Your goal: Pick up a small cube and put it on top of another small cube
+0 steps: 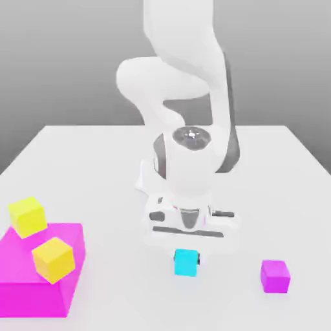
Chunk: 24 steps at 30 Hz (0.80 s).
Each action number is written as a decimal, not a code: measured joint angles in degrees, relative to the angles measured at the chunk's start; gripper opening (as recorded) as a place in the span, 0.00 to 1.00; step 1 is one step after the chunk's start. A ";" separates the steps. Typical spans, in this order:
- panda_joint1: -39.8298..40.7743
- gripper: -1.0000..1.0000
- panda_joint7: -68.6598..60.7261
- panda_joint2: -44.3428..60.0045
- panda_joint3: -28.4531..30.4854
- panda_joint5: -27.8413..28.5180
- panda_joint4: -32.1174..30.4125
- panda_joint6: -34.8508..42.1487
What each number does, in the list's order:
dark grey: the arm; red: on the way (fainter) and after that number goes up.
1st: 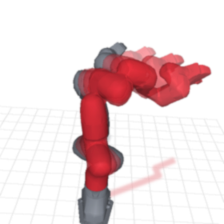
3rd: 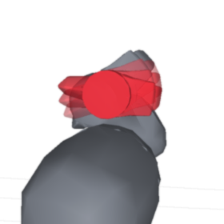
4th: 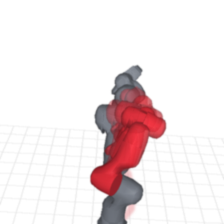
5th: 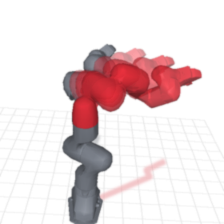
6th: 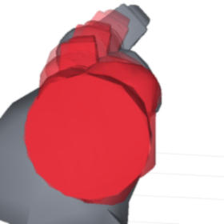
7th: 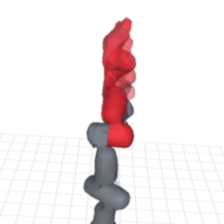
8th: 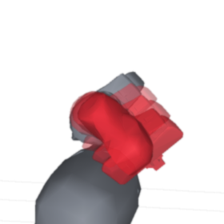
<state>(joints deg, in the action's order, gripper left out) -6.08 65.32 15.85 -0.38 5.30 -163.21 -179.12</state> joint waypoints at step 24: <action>20.80 0.00 -0.29 -16.87 10.05 -5.39 23.38 40.25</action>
<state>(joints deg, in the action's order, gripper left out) 14.73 65.03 -1.02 9.67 -0.09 -139.83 -138.87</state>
